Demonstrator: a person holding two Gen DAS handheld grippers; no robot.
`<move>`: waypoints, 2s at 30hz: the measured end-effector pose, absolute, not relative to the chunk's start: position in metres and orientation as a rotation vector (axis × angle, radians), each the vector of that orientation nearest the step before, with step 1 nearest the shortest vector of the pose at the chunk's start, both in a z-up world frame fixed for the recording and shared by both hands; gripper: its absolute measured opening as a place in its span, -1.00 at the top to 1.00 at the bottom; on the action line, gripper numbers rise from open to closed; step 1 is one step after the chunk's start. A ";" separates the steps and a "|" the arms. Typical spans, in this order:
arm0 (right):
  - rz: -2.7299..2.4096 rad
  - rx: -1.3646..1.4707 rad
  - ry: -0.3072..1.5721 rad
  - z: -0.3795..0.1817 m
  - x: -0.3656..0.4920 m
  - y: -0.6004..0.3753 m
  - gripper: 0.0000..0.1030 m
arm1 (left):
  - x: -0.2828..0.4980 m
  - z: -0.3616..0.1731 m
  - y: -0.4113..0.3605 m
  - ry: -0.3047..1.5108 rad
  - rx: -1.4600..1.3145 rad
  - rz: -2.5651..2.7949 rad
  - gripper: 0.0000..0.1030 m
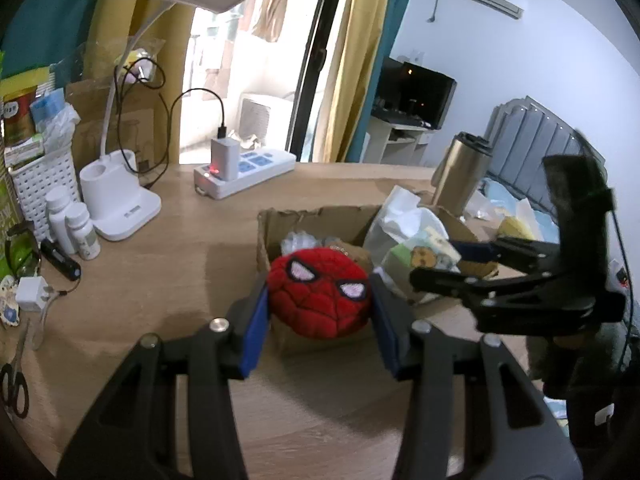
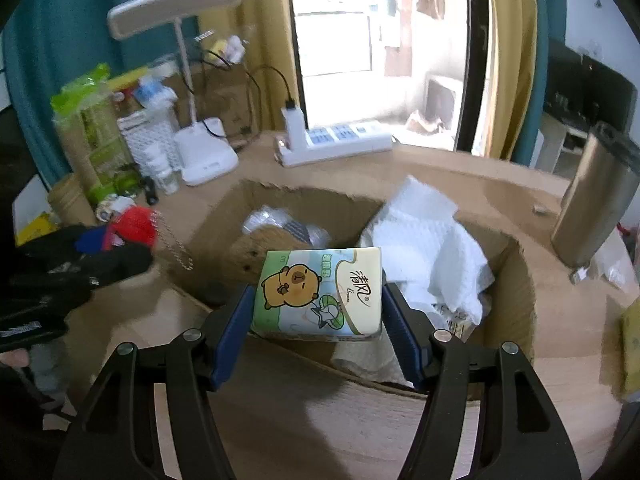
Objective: Organize soft objects
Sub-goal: 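Carry the plush into the box with the left tool while the right tool lowers the tissue pack in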
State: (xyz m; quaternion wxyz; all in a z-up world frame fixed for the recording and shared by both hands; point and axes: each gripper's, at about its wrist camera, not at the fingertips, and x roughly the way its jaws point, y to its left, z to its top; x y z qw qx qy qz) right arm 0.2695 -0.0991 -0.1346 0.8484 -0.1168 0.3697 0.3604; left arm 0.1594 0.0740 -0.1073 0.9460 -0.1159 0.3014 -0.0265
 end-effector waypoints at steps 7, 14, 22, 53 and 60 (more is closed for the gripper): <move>0.752 -0.253 0.828 -0.150 0.279 -0.103 -0.34 | 0.166 -0.105 0.069 0.618 -0.220 -0.052 0.07; 0.789 -0.218 0.753 -0.136 0.277 -0.122 -0.51 | 0.177 -0.100 0.055 0.628 -0.189 -0.049 0.06; 0.781 -0.151 0.693 -0.127 0.287 -0.160 -0.51 | 0.197 -0.094 0.032 0.636 -0.147 -0.042 0.05; 0.652 -0.005 0.675 -0.156 0.347 -0.247 -0.51 | 0.307 -0.132 -0.035 0.786 -0.044 -0.029 0.04; 0.647 -0.010 0.686 -0.159 0.349 -0.248 -0.51 | 0.316 -0.147 -0.033 0.836 -0.075 -0.018 -0.01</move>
